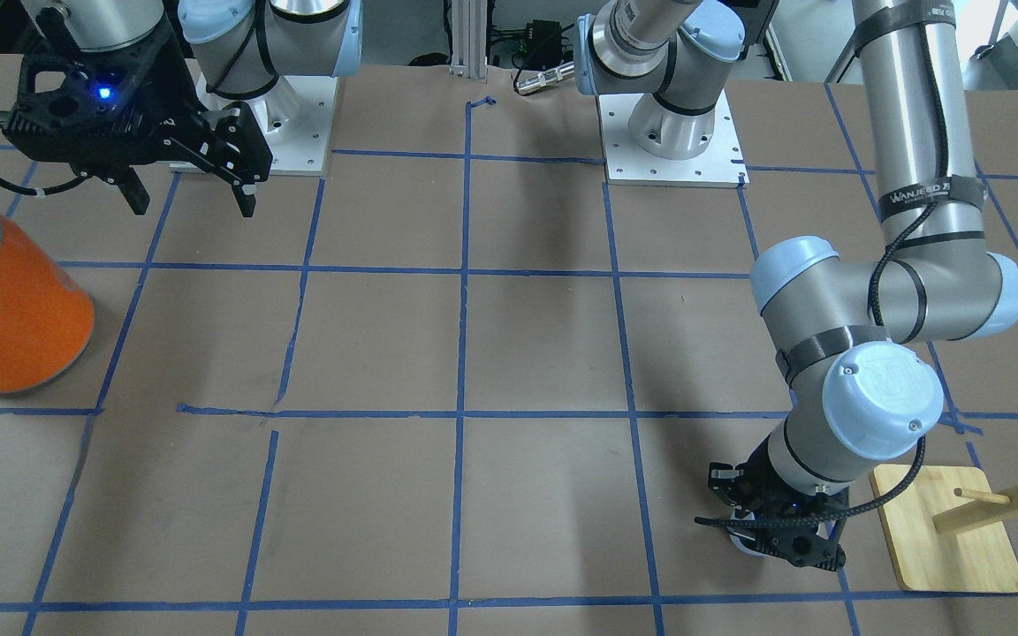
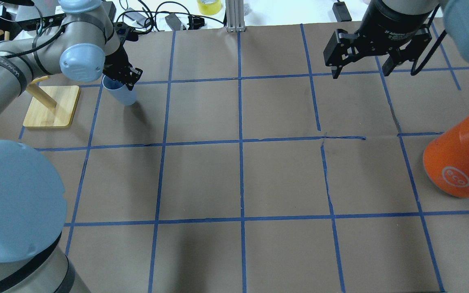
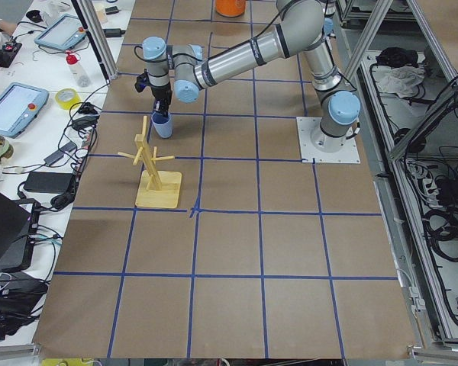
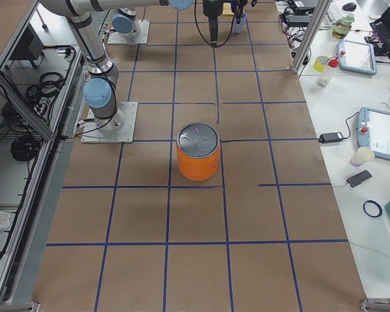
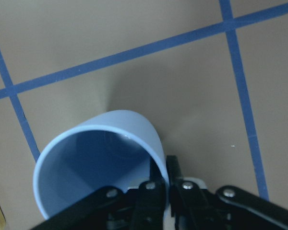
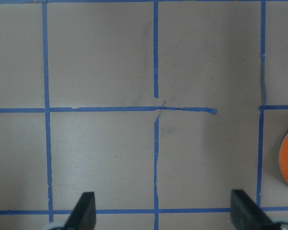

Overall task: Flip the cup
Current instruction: 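Set the cup down near the wooden stand with the left gripper, then open the left gripper and raise it away from the cup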

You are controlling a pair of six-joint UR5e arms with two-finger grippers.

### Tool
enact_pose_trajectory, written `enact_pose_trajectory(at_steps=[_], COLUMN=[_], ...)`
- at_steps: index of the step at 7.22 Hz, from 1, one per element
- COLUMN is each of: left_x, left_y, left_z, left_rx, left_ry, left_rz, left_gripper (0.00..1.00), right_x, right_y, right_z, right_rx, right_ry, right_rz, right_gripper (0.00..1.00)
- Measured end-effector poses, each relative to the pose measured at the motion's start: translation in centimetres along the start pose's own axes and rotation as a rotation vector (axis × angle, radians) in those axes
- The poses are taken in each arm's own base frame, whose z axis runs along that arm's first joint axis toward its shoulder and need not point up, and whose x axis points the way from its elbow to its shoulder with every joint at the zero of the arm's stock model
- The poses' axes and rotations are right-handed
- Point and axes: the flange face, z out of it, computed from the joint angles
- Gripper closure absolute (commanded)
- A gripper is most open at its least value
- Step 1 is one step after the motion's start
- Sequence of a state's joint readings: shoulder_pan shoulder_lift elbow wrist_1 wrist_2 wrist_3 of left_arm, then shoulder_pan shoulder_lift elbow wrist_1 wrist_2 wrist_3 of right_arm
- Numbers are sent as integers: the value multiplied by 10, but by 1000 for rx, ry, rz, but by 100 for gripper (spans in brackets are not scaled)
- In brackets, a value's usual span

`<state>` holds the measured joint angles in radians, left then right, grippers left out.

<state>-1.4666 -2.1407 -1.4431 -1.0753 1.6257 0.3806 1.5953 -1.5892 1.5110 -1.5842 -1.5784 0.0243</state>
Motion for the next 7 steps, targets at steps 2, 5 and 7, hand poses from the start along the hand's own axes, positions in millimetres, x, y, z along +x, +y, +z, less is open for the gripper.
enact_pose_trajectory(at_steps=[2,5,7], left_x=[1,5,25], left_y=[1,3,18], left_z=[5,-13,-65], left_rx=[7,35,4], left_ry=[-1,-6,3], left_rz=[0,0,8], left_gripper=[22,8,4], right_x=[0,0,0], right_y=[0,0,0], right_z=[0,0,0], right_rx=[0,0,-1], right_ry=[0,0,0], right_rz=[0,0,-2], right_gripper=[0,0,0])
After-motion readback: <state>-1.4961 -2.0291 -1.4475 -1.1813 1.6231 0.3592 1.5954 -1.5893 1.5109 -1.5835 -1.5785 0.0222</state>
